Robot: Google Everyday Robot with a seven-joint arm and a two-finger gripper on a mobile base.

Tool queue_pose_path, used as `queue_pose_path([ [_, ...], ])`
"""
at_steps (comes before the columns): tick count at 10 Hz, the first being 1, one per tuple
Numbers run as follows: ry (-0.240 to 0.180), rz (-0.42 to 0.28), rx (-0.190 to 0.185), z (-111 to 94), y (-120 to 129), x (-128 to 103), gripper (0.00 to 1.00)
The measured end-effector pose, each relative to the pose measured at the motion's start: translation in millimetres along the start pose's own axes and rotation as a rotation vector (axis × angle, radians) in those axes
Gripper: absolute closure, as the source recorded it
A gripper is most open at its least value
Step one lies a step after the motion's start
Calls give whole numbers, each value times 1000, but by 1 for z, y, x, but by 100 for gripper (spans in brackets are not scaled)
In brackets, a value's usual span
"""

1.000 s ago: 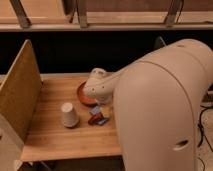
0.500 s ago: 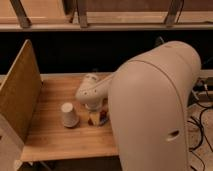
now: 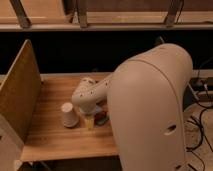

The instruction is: Drag the pepper across the table

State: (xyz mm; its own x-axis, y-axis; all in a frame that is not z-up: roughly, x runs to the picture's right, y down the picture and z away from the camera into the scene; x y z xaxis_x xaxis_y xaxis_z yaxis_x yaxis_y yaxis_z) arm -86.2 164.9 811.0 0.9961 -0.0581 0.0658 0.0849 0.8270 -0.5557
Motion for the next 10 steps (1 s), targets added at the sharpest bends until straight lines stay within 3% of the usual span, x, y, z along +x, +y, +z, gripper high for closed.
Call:
queue_pose_path([
  [3, 11, -12, -76, 27, 13, 3, 20],
  [6, 51, -20, -103, 41, 10, 8, 23],
  [10, 79, -29, -111, 47, 5, 6, 60],
])
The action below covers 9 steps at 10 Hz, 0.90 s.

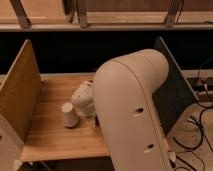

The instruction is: Drag the pepper across the table

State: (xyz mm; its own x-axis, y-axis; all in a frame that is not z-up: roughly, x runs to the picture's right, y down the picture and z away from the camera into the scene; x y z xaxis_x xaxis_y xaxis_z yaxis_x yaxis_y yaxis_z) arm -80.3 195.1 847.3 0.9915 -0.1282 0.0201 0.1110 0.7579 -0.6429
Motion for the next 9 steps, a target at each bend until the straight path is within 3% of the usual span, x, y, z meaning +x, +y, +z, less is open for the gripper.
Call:
queue_pose_path([
  [3, -4, 3, -19, 6, 1, -5, 92],
  [4, -6, 4, -19, 6, 1, -6, 97],
  [6, -6, 7, -16, 4, -3, -5, 100],
  [9, 6, -5, 45, -15, -26, -5, 100],
])
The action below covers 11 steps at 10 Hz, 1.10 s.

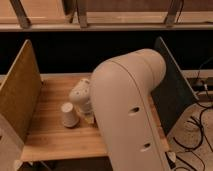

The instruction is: Drag the pepper across the table

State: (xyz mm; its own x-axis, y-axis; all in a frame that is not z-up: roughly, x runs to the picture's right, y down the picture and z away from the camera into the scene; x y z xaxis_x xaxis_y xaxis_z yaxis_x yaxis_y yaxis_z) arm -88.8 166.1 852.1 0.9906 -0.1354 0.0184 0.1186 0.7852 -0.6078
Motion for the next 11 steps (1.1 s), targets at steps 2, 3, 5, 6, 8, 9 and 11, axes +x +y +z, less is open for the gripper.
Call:
queue_pose_path([
  [2, 13, 7, 43, -12, -16, 4, 100],
  [3, 19, 22, 51, -13, -20, 8, 100],
  [5, 18, 89, 43, -5, -21, 26, 100],
  [6, 12, 167, 36, 2, -21, 46, 100],
  [8, 4, 307, 40, 8, -24, 85, 100],
  [9, 0, 377, 53, 7, -26, 106, 100],
  [11, -3, 487, 85, -1, -28, 143, 100],
])
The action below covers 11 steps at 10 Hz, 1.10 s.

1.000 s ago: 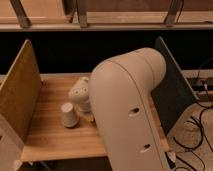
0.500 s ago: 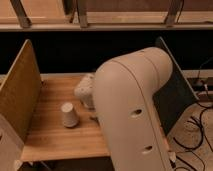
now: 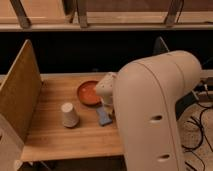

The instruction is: Drag the pepper across the table

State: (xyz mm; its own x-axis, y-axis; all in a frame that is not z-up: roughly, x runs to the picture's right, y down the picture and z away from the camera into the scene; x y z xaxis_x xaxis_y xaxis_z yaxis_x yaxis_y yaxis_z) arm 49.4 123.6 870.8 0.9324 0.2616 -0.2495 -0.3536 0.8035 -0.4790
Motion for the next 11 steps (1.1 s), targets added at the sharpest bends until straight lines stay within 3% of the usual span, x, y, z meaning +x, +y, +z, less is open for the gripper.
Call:
queue_pose_path([
  [4, -1, 184, 35, -7, -15, 63, 100],
  [8, -65, 398, 83, -16, -25, 123, 100],
  [11, -76, 412, 87, -17, -26, 124, 100],
])
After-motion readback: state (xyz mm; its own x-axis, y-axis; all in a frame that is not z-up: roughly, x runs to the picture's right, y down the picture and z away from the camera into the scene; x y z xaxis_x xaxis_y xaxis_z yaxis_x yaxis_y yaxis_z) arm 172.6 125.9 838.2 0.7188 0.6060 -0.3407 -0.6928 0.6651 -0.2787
